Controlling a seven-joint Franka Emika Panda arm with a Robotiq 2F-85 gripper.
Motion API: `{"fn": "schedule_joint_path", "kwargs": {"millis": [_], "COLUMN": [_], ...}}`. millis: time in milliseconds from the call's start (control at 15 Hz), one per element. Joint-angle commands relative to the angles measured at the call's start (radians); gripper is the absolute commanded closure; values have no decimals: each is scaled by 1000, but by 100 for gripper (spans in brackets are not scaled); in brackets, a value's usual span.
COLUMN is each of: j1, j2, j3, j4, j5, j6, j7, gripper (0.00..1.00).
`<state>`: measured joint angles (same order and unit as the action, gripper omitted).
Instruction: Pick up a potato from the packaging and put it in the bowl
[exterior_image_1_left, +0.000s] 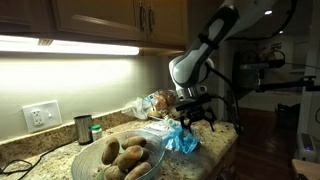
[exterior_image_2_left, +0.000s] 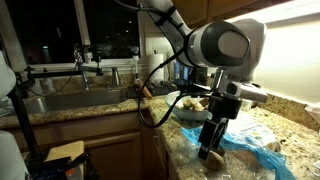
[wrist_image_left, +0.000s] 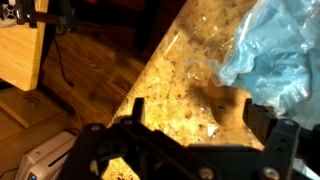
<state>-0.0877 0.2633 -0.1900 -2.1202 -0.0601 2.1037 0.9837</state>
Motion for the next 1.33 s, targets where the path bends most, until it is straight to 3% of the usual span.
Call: {"fn": "schedule_joint_path", "kwargs": {"millis": [0, 1267], "j1": [3, 3], "j2": [4, 78], "j3": [-3, 3], "j4": [-18, 11], "j5": [-5, 7], "j6": [26, 77], "j7": [9, -5], "gripper": [0, 0]}}
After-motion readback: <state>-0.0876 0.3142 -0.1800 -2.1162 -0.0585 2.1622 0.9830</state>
